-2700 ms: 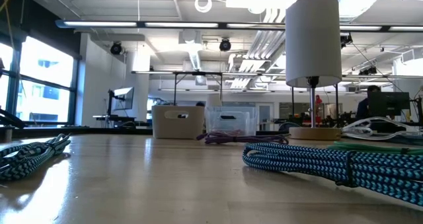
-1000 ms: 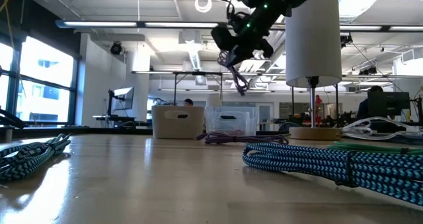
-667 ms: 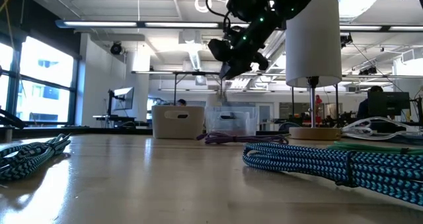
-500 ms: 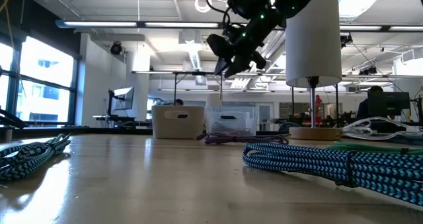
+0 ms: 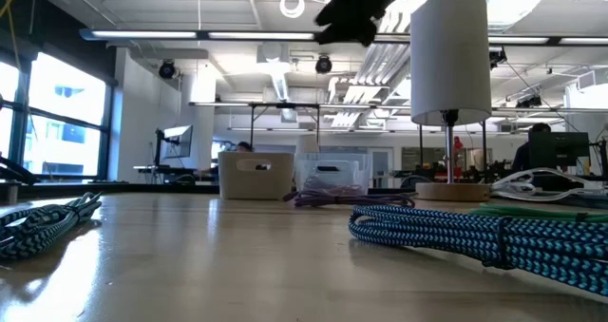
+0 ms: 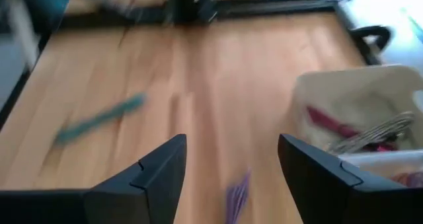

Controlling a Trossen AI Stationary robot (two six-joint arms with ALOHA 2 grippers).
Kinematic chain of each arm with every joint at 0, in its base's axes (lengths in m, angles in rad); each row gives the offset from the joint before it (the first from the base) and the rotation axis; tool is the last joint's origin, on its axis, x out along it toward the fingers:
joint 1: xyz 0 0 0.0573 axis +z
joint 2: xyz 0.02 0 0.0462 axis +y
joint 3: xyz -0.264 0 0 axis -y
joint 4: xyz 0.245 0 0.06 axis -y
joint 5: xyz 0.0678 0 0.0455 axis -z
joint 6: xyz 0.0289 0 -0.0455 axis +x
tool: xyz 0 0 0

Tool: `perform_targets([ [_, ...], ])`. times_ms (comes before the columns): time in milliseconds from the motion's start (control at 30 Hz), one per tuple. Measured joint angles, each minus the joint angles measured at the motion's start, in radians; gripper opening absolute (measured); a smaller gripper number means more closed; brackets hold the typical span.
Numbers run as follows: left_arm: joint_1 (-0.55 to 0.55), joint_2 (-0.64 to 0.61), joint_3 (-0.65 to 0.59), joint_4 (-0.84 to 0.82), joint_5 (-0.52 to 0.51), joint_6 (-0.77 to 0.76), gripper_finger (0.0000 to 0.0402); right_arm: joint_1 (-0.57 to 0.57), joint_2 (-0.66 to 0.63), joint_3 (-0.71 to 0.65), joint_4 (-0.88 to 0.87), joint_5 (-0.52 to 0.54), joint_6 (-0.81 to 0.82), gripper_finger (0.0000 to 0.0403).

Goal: Pick & Place USB Port
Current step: Put the violet USB cable into the transparent bin

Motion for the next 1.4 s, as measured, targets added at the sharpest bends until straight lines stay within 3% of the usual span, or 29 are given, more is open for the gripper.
perform_targets([
  [200, 0.000, 0.000, 0.000, -0.074, 0.028, -0.042, 0.0129, 0.099, -0.054, 0.000, -0.255, 0.110, -0.006, 0.0231],
  [367, 0.000, 0.000, 0.000, -0.077, 0.026, -0.054, 0.0129, 0.122, -0.005, 0.000, -0.383, 0.144, 0.011, 0.0232],
  [1400, 0.000, 0.000, 0.000, -0.084, -0.031, -0.124, 0.0129, 0.124, 0.342, 0.000, -0.333, 0.163, -0.046, 0.0232],
])
